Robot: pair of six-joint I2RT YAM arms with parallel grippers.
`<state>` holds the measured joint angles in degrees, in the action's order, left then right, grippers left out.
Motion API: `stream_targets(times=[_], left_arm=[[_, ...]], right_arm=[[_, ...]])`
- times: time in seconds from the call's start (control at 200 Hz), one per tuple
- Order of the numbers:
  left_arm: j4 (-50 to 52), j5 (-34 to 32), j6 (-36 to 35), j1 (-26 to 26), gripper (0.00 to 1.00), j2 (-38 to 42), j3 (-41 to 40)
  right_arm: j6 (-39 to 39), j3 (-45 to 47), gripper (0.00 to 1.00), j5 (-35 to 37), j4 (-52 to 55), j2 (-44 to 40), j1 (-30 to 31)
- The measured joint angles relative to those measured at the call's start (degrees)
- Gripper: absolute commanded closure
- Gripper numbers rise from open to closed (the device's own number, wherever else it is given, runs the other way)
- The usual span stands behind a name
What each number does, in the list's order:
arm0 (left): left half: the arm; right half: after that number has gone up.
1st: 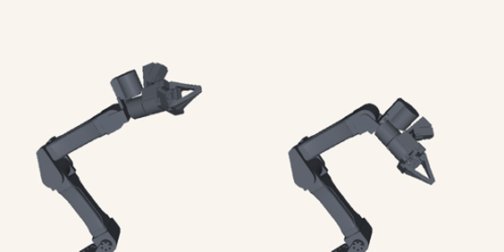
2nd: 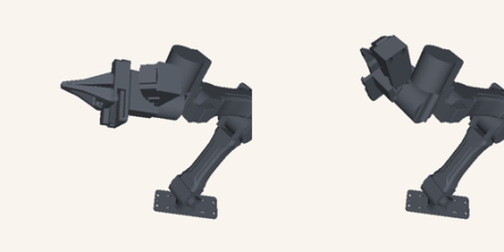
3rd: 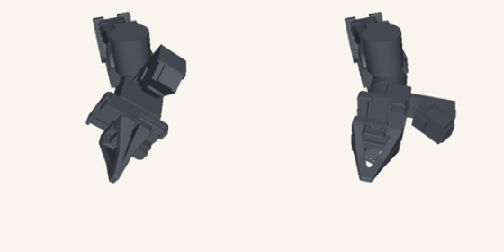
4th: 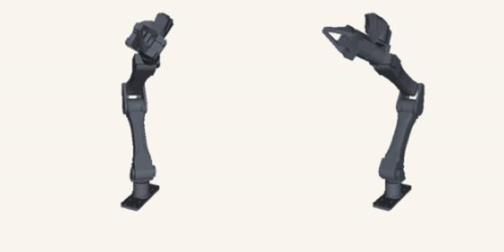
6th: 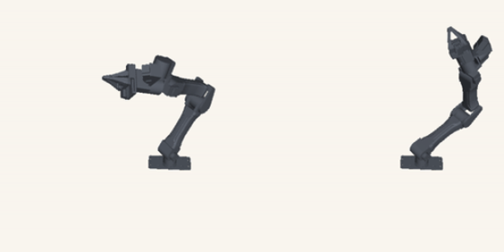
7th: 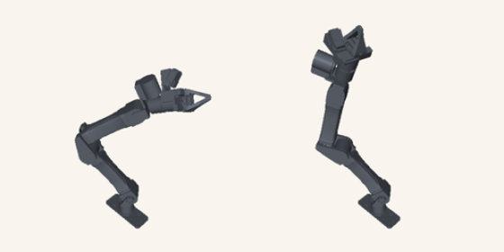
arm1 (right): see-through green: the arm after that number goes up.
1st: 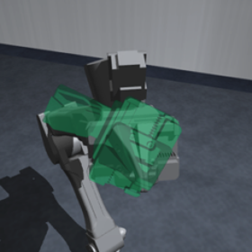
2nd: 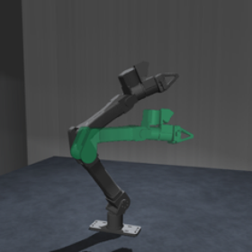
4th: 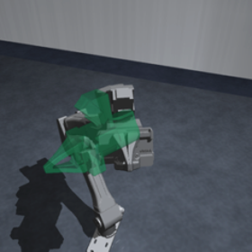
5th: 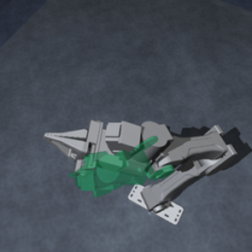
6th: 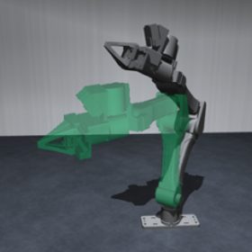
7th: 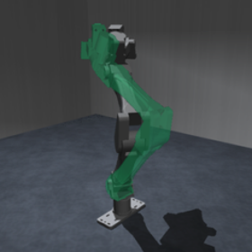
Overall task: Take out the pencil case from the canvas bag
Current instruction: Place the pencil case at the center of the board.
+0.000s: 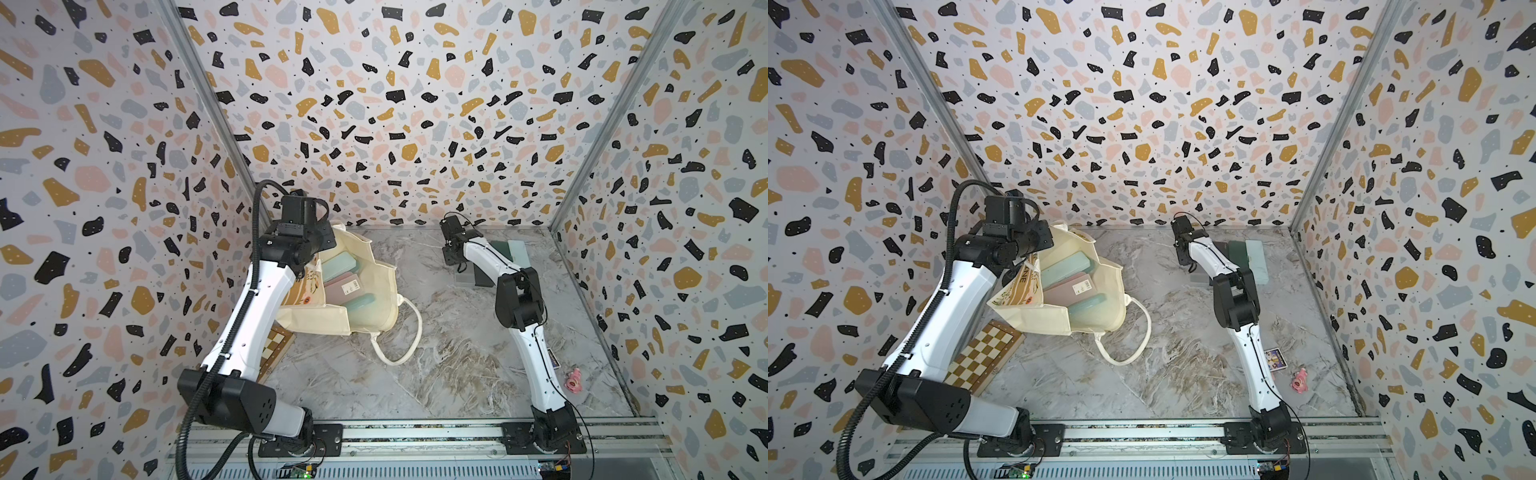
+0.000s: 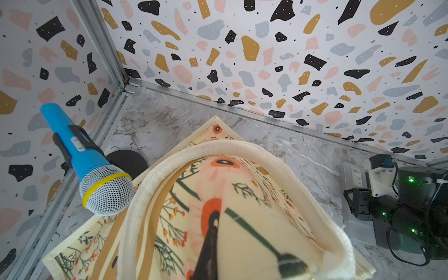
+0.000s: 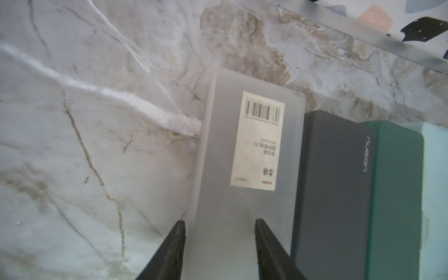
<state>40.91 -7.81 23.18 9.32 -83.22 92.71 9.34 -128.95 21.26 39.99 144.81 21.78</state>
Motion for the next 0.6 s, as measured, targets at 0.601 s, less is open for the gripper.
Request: stream_targets(times=[0.601], left_arm=[[-0.2, 2.6, 0.0, -0.4, 1.00, 0.0, 0.0]], right_arm=[[-1.1, 7.1, 0.46, -3.6, -2.3, -5.4, -1.4]])
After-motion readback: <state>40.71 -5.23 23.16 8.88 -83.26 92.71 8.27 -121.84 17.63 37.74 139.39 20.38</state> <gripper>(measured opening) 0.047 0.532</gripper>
